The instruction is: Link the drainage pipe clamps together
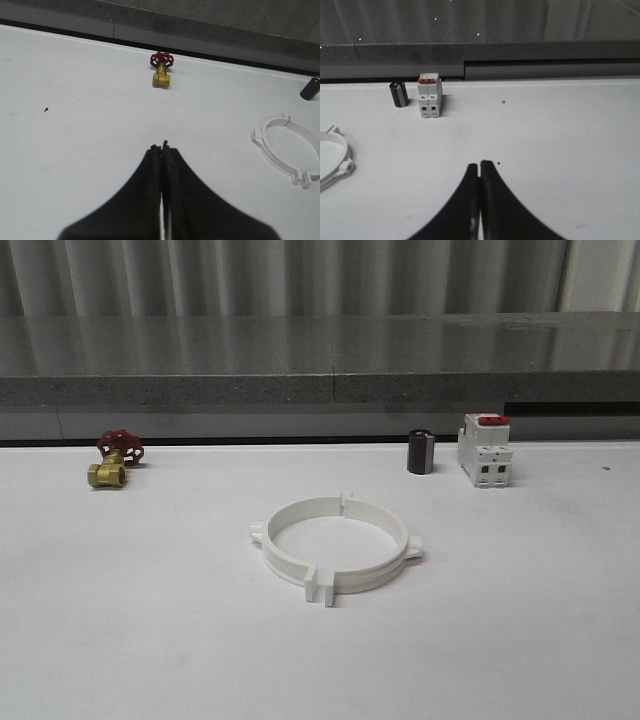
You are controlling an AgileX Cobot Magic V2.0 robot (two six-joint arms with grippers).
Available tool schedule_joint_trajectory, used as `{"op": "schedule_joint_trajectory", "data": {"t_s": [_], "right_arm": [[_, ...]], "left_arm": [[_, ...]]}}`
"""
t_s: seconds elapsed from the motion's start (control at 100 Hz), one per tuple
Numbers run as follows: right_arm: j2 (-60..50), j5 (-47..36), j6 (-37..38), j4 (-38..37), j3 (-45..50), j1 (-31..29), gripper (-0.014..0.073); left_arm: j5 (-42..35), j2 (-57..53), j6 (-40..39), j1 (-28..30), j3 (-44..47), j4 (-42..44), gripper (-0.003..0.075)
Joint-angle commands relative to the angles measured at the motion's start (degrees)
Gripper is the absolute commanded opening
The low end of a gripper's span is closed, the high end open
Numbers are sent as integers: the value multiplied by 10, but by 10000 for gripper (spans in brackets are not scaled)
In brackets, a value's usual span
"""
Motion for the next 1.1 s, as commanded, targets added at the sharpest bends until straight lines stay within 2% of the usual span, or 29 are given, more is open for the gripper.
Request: {"op": "schedule_joint_trajectory", "data": {"t_s": [0.0, 0.13, 0.26, 1.09], "right_arm": [[-15, -132, -26, 15, 35, -13, -68], [-41, -259, -48, 59, 118, -28, -68], [-93, -228, -55, 55, 116, -34, -68], [-87, -229, -55, 55, 114, -33, -68]], "left_arm": [[-46, 5, 2, 1, -14, 1, -20], [-46, 5, 2, 1, -14, 1, -20], [-46, 5, 2, 1, -14, 0, -20], [-45, 5, 2, 1, -14, 0, -20]]}}
